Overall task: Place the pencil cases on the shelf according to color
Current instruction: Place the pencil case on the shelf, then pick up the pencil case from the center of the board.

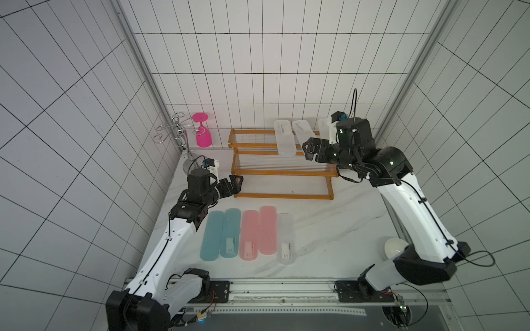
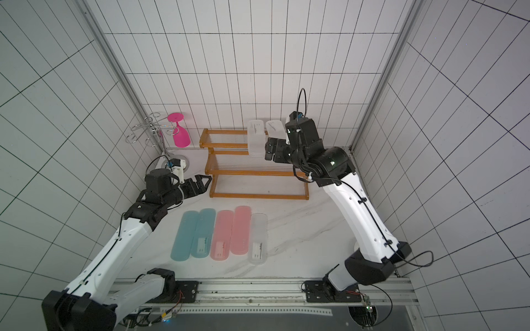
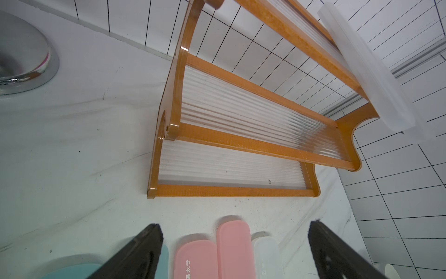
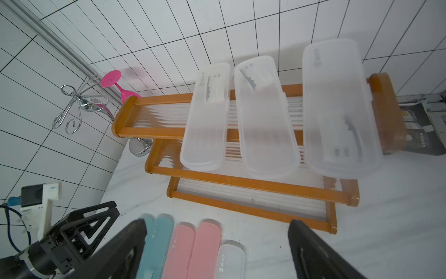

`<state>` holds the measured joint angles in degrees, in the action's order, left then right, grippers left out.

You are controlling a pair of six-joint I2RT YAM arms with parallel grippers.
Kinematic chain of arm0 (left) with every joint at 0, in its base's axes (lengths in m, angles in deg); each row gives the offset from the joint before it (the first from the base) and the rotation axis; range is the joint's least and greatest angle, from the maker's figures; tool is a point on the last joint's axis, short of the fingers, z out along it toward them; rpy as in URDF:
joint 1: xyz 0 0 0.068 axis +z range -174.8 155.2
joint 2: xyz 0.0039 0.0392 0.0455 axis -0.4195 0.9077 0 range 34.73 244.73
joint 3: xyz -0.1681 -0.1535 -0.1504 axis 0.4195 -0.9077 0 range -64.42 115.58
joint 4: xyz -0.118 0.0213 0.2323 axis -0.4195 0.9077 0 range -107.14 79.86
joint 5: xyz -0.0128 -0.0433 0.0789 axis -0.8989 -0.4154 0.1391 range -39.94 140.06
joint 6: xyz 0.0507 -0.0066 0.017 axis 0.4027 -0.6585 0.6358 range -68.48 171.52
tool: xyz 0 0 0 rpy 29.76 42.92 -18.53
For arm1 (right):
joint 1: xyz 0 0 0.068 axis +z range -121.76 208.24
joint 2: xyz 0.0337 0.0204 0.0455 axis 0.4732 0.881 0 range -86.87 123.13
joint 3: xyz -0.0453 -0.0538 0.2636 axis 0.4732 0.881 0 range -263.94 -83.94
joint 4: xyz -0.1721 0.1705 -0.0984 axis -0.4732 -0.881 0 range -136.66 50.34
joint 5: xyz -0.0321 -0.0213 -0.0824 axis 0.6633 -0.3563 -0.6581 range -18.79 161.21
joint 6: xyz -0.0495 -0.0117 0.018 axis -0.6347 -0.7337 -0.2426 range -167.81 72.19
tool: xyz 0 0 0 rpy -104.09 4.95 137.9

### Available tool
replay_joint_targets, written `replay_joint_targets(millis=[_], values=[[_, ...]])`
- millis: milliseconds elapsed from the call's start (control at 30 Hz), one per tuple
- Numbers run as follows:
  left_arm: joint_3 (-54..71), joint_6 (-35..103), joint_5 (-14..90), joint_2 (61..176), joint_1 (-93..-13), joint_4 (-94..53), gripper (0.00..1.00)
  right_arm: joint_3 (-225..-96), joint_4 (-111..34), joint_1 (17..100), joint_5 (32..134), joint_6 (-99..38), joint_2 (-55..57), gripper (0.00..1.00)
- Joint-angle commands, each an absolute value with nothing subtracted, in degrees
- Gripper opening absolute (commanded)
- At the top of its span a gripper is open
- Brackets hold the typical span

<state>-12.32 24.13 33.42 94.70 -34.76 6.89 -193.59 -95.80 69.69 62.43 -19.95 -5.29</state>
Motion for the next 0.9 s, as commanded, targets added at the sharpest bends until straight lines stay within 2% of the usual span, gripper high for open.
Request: replay_joint_targets(millis=[0, 200, 367, 633, 867], values=[[-10.01, 22.79, 35.94, 93.1, -36.24, 10.74, 0.98, -181.28, -94.77, 70.56, 61.7, -18.12, -12.32, 0.96], [-13.27, 18.05, 44.13, 89.02, -40.74, 10.37, 0.98, -165.77, -93.83, 71.3, 62.64, -18.58, -23.58, 0.96], [-12.13, 14.46, 44.95, 90.05, -42.73, 11.79, 0.98, -157.98, -93.98, 71.39, 63.62, -17.68, -29.1, 0.97], [-10.63, 13.49, 51.35, 90.84, -50.6, 14.99, 0.98, -146.59, -91.5, 72.23, 67.24, -13.85, -32.84, 0.97], [-11.84, 12.47, 50.69, 87.82, -53.89, 18.29, 0.98, -134.57, -84.69, 79.11, 64.11, -6.27, -34.23, 0.97]])
